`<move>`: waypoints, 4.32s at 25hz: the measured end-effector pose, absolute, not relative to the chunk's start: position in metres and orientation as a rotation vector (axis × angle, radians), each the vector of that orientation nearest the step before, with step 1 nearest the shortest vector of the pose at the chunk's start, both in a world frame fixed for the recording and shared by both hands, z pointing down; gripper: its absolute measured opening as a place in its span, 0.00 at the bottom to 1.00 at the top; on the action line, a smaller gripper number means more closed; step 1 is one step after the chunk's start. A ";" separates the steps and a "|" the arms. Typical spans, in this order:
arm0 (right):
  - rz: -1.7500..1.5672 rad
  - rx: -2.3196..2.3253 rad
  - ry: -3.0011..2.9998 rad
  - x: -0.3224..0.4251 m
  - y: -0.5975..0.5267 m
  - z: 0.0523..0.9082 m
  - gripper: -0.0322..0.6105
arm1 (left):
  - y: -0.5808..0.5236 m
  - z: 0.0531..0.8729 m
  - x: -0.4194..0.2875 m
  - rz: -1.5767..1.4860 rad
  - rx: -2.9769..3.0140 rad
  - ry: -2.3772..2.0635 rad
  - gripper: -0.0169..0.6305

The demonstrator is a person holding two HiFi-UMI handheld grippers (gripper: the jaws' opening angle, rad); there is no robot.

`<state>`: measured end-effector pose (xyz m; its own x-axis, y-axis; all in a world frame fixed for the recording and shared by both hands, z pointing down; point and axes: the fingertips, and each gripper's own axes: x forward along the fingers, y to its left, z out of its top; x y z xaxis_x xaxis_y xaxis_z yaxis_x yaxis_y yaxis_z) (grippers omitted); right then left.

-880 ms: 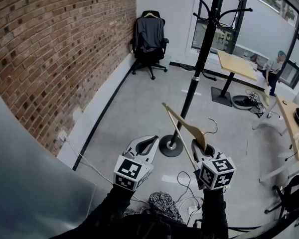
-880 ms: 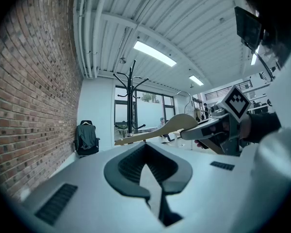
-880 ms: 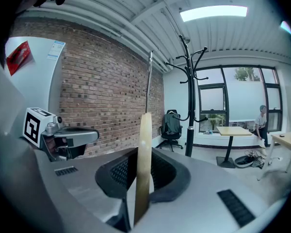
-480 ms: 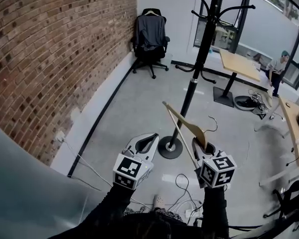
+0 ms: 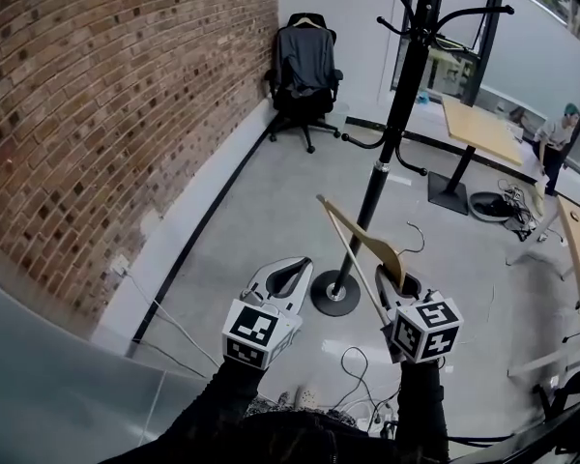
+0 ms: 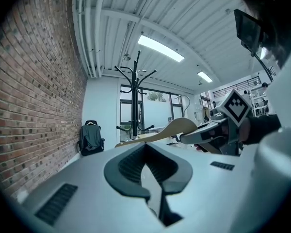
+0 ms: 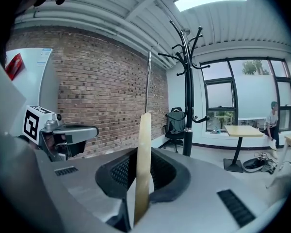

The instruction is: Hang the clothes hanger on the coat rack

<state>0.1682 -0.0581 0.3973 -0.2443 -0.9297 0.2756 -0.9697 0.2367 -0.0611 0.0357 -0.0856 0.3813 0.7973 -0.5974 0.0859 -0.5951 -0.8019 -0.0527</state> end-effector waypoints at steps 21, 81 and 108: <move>0.371 1.710 -2.318 0.190 -0.164 0.424 0.14 | -0.185 0.402 0.057 -0.173 -2.950 1.073 0.04; 0.546 1.904 -2.131 0.260 -0.383 0.483 0.35 | -0.363 0.431 0.091 -0.248 -3.067 0.916 0.04; 0.326 1.920 -2.307 0.265 -0.163 0.390 0.34 | -0.211 0.391 0.111 -0.190 -3.013 0.950 0.04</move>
<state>0.2647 -0.1628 0.3898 -0.1867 -0.9552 0.2299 -0.9815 0.1710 -0.0866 0.1107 -0.2108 0.3915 0.8127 -0.5700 0.1210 -0.5727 -0.8196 -0.0140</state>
